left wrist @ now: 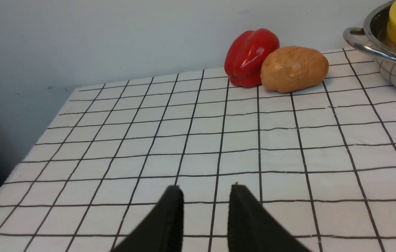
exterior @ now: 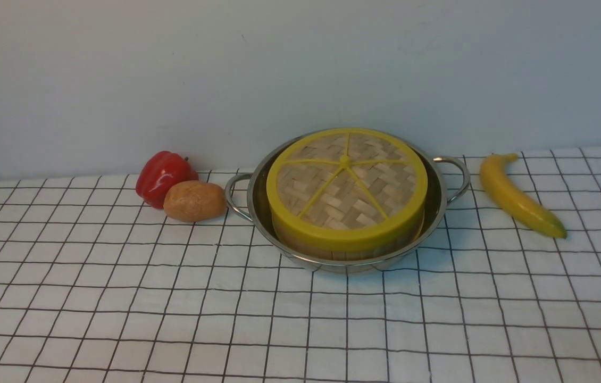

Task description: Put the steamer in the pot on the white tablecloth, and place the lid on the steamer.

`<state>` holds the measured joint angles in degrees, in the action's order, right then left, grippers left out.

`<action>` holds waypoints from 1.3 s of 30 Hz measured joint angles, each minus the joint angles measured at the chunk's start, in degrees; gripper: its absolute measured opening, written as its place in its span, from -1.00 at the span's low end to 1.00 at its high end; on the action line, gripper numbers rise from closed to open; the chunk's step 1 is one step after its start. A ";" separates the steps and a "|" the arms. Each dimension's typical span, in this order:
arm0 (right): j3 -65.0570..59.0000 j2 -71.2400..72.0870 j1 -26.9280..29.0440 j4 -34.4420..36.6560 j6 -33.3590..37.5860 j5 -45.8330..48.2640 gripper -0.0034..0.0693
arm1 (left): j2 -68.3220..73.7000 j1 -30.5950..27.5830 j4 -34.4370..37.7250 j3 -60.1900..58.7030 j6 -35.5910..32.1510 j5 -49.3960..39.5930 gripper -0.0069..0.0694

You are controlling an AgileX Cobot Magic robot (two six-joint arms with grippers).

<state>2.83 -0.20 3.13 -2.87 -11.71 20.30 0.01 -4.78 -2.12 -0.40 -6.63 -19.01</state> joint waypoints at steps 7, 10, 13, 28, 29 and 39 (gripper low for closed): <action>0.00 0.00 0.00 0.00 0.00 0.00 -0.25 | 0.00 0.00 0.00 0.00 0.00 0.00 -0.29; 0.00 0.00 0.00 0.00 0.00 0.00 -0.25 | 0.00 0.00 0.00 0.00 0.00 0.00 -0.29; 0.00 0.00 0.00 0.00 0.00 0.00 -0.25 | 0.00 0.00 0.00 0.00 0.00 0.00 -0.26; 0.00 0.00 0.00 0.00 0.00 0.00 -0.25 | 0.00 0.00 0.00 0.00 -0.03 0.00 -0.21; 0.00 0.00 0.00 0.00 0.00 0.00 -0.25 | 0.00 0.00 0.00 0.00 -0.03 0.00 -0.21; 0.00 0.00 0.00 0.00 0.00 0.00 -0.25 | 0.00 0.00 0.00 0.00 -0.03 0.00 -0.18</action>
<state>2.83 -0.20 3.13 -2.87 -11.71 20.30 0.01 -4.78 -2.12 -0.40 -6.66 -19.01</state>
